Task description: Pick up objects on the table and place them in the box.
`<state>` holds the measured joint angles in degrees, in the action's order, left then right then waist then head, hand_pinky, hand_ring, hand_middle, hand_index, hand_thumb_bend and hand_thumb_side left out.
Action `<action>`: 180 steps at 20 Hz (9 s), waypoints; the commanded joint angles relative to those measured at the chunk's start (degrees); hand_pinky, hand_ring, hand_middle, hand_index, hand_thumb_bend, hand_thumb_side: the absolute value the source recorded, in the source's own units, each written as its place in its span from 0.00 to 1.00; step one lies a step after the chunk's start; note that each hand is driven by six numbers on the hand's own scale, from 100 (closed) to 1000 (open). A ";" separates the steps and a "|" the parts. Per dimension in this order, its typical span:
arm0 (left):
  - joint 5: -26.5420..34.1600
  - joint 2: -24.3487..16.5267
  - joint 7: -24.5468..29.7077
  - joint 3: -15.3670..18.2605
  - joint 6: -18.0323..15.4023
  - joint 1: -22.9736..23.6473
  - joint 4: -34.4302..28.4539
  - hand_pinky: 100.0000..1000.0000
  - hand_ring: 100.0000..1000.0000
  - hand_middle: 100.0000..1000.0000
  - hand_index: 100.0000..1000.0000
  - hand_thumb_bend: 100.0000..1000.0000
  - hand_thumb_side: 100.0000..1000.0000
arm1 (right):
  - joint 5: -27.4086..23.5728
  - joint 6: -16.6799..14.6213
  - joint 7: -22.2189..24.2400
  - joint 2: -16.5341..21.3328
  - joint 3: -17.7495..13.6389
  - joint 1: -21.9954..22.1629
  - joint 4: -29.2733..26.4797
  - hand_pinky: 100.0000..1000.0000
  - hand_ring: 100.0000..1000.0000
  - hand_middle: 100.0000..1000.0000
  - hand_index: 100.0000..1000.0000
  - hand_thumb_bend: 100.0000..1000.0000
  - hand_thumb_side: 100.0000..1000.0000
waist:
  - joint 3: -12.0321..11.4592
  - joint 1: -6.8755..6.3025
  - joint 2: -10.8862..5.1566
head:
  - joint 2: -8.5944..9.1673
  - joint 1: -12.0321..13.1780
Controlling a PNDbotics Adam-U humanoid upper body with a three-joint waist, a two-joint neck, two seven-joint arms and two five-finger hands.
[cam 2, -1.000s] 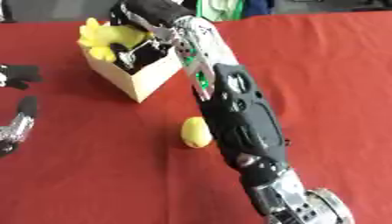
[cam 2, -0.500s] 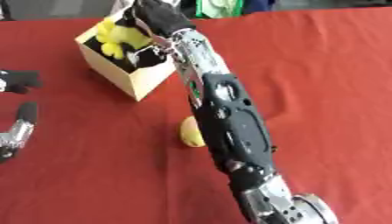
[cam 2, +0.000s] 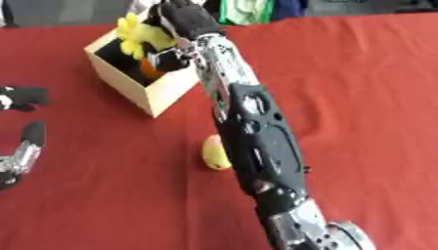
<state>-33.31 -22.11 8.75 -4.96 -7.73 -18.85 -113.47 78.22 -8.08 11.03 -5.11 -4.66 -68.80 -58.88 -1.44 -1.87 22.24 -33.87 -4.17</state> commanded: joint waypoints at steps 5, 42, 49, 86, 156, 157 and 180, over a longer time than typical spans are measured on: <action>-0.38 -0.23 0.27 0.03 -0.11 -0.79 -1.12 0.68 0.74 0.64 0.85 0.00 0.72 | 3.64 -0.91 -0.55 -0.45 -0.32 -2.17 1.36 0.78 0.88 0.68 0.75 0.00 0.11 | -0.42 -0.17 -0.72 | 0.66 -0.87; -0.08 -1.12 0.04 1.09 1.74 2.33 -1.12 0.67 0.73 0.63 0.85 0.00 0.72 | -33.82 -13.07 13.09 19.95 11.39 -3.10 -16.86 0.84 0.96 0.80 0.91 0.00 0.22 | 3.13 1.34 -4.26 | -4.01 3.47; -0.32 -1.58 -0.02 1.31 2.19 3.40 -1.12 0.67 0.73 0.63 0.85 0.00 0.72 | -44.62 -14.51 13.44 32.77 17.14 4.40 -26.22 0.82 0.94 0.78 0.89 0.00 0.17 | 4.78 1.70 -5.19 | -4.43 5.09; -1.76 -0.81 1.13 0.98 2.62 2.97 -1.12 0.67 0.73 0.64 0.84 0.00 0.72 | -43.10 -19.32 30.89 37.11 20.54 28.72 -40.94 0.86 0.94 0.72 0.85 0.00 0.20 | 6.35 1.49 -4.04 | -2.96 4.73; -4.36 1.78 2.80 0.19 3.03 1.97 -1.12 0.66 0.72 0.63 0.83 0.00 0.76 | -19.64 -17.61 17.91 22.00 19.58 34.87 -38.73 0.78 0.87 0.43 0.68 0.00 0.14 | 4.87 0.92 -1.02 | -0.40 2.89; -4.36 1.80 2.85 0.16 3.05 1.97 -1.12 0.66 0.72 0.63 0.83 0.00 0.76 | -19.80 -17.21 17.47 21.93 19.48 34.88 -38.71 0.77 0.85 0.40 0.65 0.00 0.14 | 4.86 0.94 -1.02 | -0.34 2.93; -3.92 1.97 3.42 0.17 3.33 2.13 -1.12 0.65 0.73 0.62 0.83 0.00 0.75 | -22.67 -13.19 10.79 20.39 19.40 34.44 -39.47 0.74 0.77 0.26 0.48 0.00 0.11 | 4.35 1.24 -1.71 | -0.20 3.00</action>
<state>-37.57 -19.60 12.04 -4.93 -4.41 -16.23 -113.47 56.60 -21.43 21.91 15.19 14.88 -33.32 -96.84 2.94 -0.63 21.94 -34.63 -1.19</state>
